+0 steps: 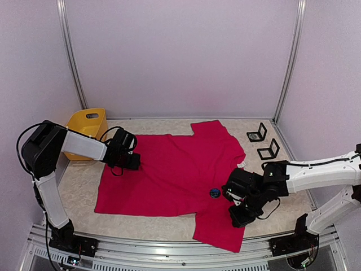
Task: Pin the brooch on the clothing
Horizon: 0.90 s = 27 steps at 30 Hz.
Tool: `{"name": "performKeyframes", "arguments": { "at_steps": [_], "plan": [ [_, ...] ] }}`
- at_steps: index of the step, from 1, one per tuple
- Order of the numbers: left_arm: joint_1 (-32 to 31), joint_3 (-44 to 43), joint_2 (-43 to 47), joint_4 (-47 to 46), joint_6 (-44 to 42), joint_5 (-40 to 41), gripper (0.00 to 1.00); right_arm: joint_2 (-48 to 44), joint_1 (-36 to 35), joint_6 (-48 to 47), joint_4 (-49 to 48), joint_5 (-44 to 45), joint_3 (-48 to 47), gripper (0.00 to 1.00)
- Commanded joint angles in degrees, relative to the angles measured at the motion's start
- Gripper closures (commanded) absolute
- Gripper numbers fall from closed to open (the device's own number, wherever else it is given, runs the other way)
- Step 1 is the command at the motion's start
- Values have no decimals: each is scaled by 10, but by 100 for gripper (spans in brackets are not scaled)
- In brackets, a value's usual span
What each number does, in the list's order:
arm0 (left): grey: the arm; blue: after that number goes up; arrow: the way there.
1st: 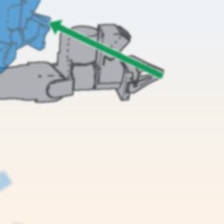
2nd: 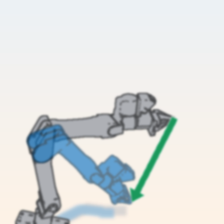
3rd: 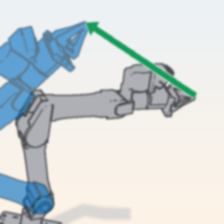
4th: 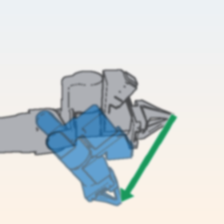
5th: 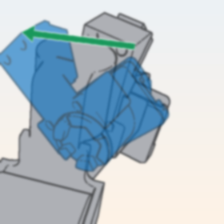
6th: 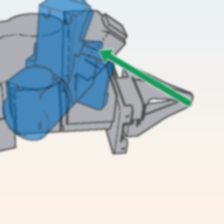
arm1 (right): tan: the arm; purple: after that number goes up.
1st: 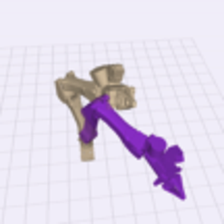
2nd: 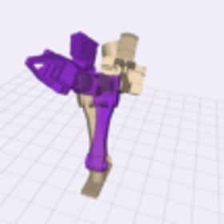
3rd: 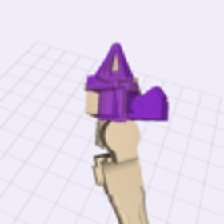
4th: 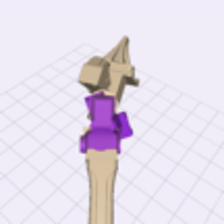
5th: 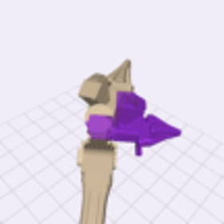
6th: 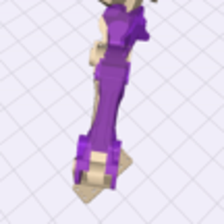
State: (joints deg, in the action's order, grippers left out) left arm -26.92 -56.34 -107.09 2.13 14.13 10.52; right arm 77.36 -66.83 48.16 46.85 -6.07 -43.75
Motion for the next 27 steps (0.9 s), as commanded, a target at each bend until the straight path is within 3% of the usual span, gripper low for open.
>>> {"name": "performKeyframes", "arguments": {
  "at_steps": [1, 5, 8, 10, 14, 21, 27],
  "plan": [
    [1, 5, 27, 7, 0, -4, 41, -27, 106, -125, -3, 25, -109, 94],
    [-6, 3, 65, 0, -10, 6, 41, 16, 243, -229, -77, 64, -161, 90],
    [-18, 1, 112, -16, -23, 21, 41, 76, 337, -297, -137, 152, -249, 84],
    [-27, -4, 150, -40, -39, 24, 40, 125, 396, -331, -180, 171, -317, 72],
    [-49, -24, 186, -55, -71, 10, 32, 243, 489, -382, -242, 128, -429, 46],
    [-60, -48, 183, -39, -92, -73, 18, 504, 583, -414, -142, 74, -725, 11],
    [-70, -77, 156, -39, -127, -89, 16, 630, 595, -459, -92, 94, -857, 13]
  ]
}}
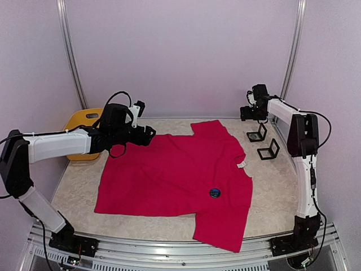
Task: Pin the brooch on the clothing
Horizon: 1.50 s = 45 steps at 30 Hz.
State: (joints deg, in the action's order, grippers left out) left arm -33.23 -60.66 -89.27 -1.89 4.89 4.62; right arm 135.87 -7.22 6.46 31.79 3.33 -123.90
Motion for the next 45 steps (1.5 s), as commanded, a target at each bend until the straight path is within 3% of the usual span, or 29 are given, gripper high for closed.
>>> {"name": "performKeyframes", "arguments": {
  "at_steps": [1, 12, 15, 21, 33, 45],
  "plan": [
    [-7, -41, -33, 4, -39, -31, 16, 53, -1, -49, 59, -2, -57, 15],
    [-7, -111, -118, 39, -48, -36, 17, 67, 1, -86, 43, 60, 27, 21],
    [-7, -120, -128, 48, -48, -40, 17, 61, 3, -83, 43, 45, 45, 33],
    [-7, -120, -132, 52, -48, -40, 17, 44, 3, -78, 29, 33, 88, 38],
    [-7, -118, -130, 59, -63, -43, 17, -5, 4, -95, 27, 49, 134, 35],
    [-5, -112, -125, 68, -73, -43, 17, 10, 12, -104, 36, 19, 133, 56]
  ]
}}
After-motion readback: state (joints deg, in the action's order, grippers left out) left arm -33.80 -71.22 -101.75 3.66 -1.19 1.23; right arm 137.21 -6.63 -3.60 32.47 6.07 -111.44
